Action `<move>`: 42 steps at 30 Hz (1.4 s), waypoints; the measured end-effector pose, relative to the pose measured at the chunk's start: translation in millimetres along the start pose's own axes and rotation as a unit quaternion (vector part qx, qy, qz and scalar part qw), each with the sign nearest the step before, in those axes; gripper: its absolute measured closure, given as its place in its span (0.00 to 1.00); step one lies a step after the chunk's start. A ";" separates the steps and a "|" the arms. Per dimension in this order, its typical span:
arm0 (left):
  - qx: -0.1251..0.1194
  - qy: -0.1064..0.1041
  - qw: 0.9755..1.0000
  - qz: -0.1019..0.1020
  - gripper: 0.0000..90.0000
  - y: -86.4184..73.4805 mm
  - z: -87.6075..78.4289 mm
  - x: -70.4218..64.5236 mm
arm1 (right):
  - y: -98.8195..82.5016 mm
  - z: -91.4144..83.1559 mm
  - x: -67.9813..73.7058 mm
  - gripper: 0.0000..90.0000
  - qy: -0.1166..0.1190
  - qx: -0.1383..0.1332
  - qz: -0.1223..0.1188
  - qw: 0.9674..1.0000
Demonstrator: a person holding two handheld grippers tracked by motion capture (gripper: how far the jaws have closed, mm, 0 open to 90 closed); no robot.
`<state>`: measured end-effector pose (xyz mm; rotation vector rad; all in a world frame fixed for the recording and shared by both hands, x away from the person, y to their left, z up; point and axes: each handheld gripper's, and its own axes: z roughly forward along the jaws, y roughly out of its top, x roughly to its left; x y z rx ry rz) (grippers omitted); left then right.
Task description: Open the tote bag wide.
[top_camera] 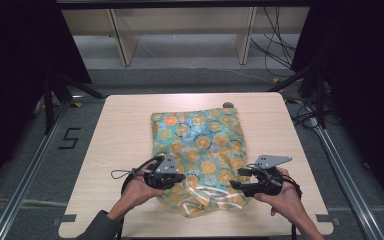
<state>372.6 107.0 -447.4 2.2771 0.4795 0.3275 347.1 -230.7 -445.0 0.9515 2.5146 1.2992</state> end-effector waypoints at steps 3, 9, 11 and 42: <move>-0.024 0.031 0.999 -0.016 1.00 11.9 -10.8 17.9 | 1.5 -2.5 1.3 0.49 -0.003 -0.001 0.000 1.000; -0.042 0.072 0.995 -0.047 1.00 32.1 -14.4 55.4 | 13.7 -5.0 13.6 0.49 0.006 -0.008 -0.007 1.000; -0.048 0.082 0.994 -0.061 1.00 36.9 -12.6 64.6 | 21.4 -1.5 17.3 0.49 0.011 -0.019 -0.018 1.000; -0.003 0.092 0.991 -0.095 0.95 13.4 17.1 98.0 | 93.7 90.9 -97.2 0.95 -0.213 0.046 -0.042 0.975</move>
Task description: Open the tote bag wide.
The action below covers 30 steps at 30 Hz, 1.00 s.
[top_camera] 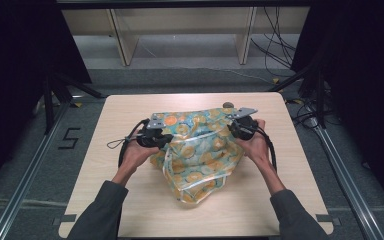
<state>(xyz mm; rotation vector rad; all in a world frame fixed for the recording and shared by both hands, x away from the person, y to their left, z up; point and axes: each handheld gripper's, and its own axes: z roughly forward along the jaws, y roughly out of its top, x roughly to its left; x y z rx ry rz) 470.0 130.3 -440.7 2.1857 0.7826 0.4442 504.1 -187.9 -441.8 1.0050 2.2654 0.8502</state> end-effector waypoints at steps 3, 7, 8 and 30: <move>0.005 -0.001 1.000 0.007 0.84 3.2 -5.6 -5.0 | -1.3 14.3 1.4 0.95 -0.005 0.020 -0.008 1.000; -0.024 -0.003 0.999 0.027 0.65 21.7 -38.5 -31.7 | -3.3 22.7 4.2 0.95 -0.014 0.018 -0.015 1.000; -0.024 -0.005 0.999 0.039 0.60 26.2 -42.8 -42.2 | -2.1 22.1 3.3 0.95 -0.013 0.017 -0.009 1.000; 0.128 0.078 0.977 0.153 0.76 -14.0 46.7 -80.3 | 1.4 17.3 -1.2 0.87 -0.003 0.019 0.009 1.000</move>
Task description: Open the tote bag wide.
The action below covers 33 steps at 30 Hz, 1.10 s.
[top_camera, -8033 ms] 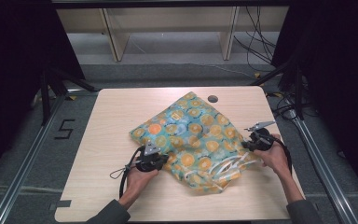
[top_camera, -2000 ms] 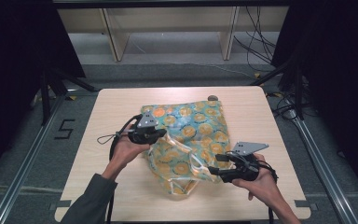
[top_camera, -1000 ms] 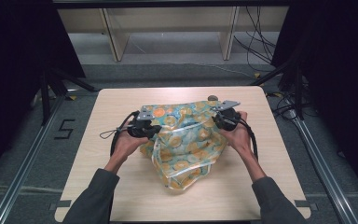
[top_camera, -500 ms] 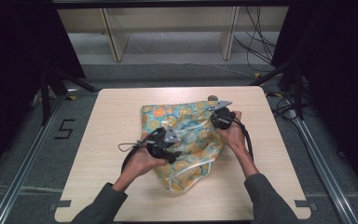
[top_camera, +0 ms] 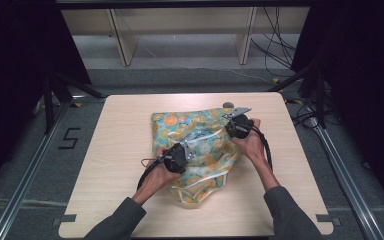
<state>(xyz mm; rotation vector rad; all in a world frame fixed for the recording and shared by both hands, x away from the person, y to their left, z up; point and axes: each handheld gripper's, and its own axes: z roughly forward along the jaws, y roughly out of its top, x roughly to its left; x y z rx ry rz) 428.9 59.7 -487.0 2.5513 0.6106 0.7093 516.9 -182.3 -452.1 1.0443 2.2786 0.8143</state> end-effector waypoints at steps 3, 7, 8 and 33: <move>-0.019 0.000 1.000 0.010 0.97 -1.0 -3.9 -1.5 | 0.3 -2.4 -1.7 0.74 0.004 0.005 0.003 1.000; -0.075 -0.088 0.992 -0.057 0.99 -6.8 -15.9 1.6 | -0.9 -15.8 -3.4 0.57 0.014 -0.013 0.029 0.999; -0.079 -0.097 0.990 -0.059 0.99 -9.3 -21.3 2.5 | -3.2 -20.9 -3.2 0.55 0.017 -0.017 0.029 0.999; -0.168 -0.138 0.967 -0.130 0.99 -29.2 -81.4 23.9 | -67.8 -82.8 50.0 0.82 0.072 0.045 -0.050 0.995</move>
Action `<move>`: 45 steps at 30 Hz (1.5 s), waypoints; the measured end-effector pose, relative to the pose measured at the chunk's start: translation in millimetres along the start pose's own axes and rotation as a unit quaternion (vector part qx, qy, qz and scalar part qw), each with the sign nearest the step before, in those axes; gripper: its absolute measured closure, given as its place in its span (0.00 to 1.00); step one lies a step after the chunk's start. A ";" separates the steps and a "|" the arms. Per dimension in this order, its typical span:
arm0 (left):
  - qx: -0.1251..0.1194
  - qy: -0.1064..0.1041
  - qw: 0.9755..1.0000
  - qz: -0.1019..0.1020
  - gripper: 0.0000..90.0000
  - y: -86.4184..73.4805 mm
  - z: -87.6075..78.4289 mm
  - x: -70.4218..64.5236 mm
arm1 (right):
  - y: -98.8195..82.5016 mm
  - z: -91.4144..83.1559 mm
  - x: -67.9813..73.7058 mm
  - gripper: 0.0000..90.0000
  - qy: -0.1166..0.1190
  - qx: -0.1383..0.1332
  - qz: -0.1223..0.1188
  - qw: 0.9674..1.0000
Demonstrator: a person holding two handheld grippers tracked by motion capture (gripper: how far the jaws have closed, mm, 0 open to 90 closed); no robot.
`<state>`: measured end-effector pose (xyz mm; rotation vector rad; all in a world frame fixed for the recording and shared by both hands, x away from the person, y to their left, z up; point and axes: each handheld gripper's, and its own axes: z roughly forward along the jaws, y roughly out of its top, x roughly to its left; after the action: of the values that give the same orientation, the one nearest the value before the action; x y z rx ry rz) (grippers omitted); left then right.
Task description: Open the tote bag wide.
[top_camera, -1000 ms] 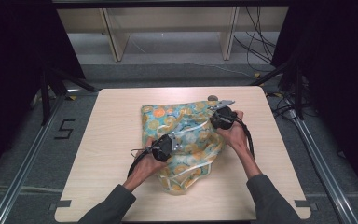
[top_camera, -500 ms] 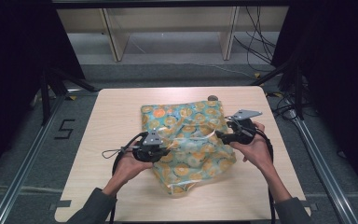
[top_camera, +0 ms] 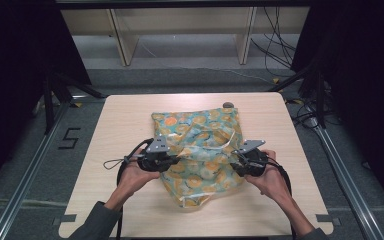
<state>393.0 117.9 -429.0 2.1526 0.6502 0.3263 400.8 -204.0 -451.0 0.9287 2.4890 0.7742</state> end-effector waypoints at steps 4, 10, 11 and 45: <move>0.010 -0.011 1.000 0.021 0.99 -6.6 -5.3 -13.5 | -2.2 -11.3 -6.1 1.00 0.025 -0.019 -0.018 0.999; -0.032 -0.039 0.999 0.011 0.99 -0.5 -34.5 -24.9 | 1.2 -55.5 -2.6 1.00 0.031 -0.058 -0.031 0.997; -0.042 -0.034 0.998 0.013 0.99 3.9 -38.5 -21.1 | 1.2 -55.5 -2.6 1.00 0.031 -0.058 -0.031 0.997; 0.051 0.073 0.995 0.047 0.53 78.2 38.1 22.1 | 43.7 42.9 -62.7 0.98 -0.061 -0.011 0.025 0.998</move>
<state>454.6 65.2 -390.3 2.2760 0.6614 0.5164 488.4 -203.7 -448.6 1.0018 2.3561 0.7369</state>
